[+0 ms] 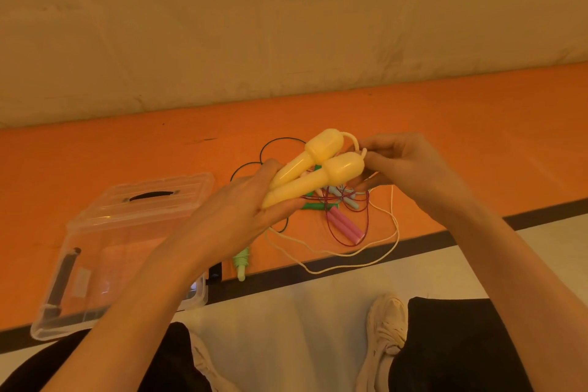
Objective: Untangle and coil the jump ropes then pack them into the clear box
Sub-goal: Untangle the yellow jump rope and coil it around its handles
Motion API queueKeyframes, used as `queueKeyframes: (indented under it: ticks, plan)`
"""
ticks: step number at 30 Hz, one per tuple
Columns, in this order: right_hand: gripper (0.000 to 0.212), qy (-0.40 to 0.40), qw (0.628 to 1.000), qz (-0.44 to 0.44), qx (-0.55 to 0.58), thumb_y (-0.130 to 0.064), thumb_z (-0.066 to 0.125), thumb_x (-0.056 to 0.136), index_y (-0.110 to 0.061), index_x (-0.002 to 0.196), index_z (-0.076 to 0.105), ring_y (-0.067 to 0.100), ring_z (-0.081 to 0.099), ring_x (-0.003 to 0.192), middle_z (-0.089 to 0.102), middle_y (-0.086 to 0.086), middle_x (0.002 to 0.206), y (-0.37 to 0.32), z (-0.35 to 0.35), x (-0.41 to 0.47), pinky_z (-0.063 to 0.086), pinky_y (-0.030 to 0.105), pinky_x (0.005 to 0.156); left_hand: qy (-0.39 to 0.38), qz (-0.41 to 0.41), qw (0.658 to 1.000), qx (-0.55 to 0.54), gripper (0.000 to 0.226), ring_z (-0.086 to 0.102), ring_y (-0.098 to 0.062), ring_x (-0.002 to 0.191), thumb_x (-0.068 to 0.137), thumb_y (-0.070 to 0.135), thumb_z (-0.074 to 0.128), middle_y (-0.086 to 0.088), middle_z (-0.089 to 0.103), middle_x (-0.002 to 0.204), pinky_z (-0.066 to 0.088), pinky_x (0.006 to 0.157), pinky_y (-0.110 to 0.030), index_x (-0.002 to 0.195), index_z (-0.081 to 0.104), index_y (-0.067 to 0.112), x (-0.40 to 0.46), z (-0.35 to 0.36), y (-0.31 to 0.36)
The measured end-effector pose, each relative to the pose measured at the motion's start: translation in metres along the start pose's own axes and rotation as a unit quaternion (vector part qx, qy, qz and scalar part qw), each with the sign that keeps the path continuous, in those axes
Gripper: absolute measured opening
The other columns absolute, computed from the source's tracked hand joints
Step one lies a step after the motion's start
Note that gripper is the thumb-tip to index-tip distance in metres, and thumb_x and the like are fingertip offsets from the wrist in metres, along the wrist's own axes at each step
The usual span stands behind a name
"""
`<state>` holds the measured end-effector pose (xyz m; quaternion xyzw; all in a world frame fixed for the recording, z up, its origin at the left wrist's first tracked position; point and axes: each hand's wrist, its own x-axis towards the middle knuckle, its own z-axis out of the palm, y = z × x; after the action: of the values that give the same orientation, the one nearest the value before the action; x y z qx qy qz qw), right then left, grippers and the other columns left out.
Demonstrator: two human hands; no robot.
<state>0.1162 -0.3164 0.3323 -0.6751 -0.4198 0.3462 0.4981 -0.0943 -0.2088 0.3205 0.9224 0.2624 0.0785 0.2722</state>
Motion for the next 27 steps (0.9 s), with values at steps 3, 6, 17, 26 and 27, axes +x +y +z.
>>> queueKeyframes:
  ticks: [3,6,17,26,27]
  plan:
    - [0.023,-0.005,1.0,0.02,-0.015,0.003,0.051,0.094,-0.01,0.084,0.067,0.019,0.07,0.064,0.071,0.003,0.066,0.001,0.0,0.0,0.061,0.032,0.064,-0.026,-0.004,1.0,-0.004,0.031,0.047,-0.001,0.061,0.088,0.058,0.045,0.008,0.047,0.07,0.036,0.055,-0.017,0.108,0.037,0.036,-0.001,-0.001,0.001]
    - [0.02,-0.004,1.0,0.026,0.007,0.003,0.051,0.092,-0.007,0.082,0.065,0.014,0.065,0.054,0.067,0.001,0.059,0.0,0.0,0.001,0.054,0.023,0.05,-0.039,-0.003,0.999,-0.033,0.039,0.048,0.002,0.063,0.086,0.06,0.042,0.009,0.049,0.069,0.038,0.058,-0.017,0.113,0.042,0.033,-0.002,-0.003,0.001]
    - [0.01,-0.171,0.968,0.128,0.136,-0.007,0.065,0.07,-0.011,0.067,0.073,0.013,0.058,0.057,0.066,0.007,0.067,0.004,-0.023,0.009,0.052,0.021,0.055,-0.101,0.016,0.986,-0.128,0.031,0.05,0.007,0.062,0.086,0.049,0.048,0.033,0.055,0.072,0.036,0.056,-0.01,0.109,0.05,0.029,-0.007,-0.01,0.004]
    - [0.007,-0.173,0.978,0.109,0.049,-0.011,0.07,0.067,-0.015,0.07,0.075,0.013,0.064,0.057,0.07,0.006,0.068,0.002,-0.027,0.007,0.055,0.02,0.057,-0.105,0.002,0.986,-0.126,0.039,0.05,0.004,0.062,0.082,0.055,0.045,0.031,0.056,0.074,0.038,0.057,-0.012,0.108,0.052,0.027,-0.008,-0.01,0.001]
    - [0.009,-0.179,0.976,0.111,0.052,-0.01,0.069,0.067,-0.016,0.069,0.076,0.013,0.065,0.058,0.071,0.006,0.069,0.002,-0.029,0.008,0.056,0.02,0.058,-0.106,0.003,0.988,-0.116,0.037,0.05,0.005,0.062,0.083,0.055,0.045,0.035,0.055,0.074,0.038,0.057,-0.011,0.108,0.051,0.028,-0.008,-0.01,0.001]
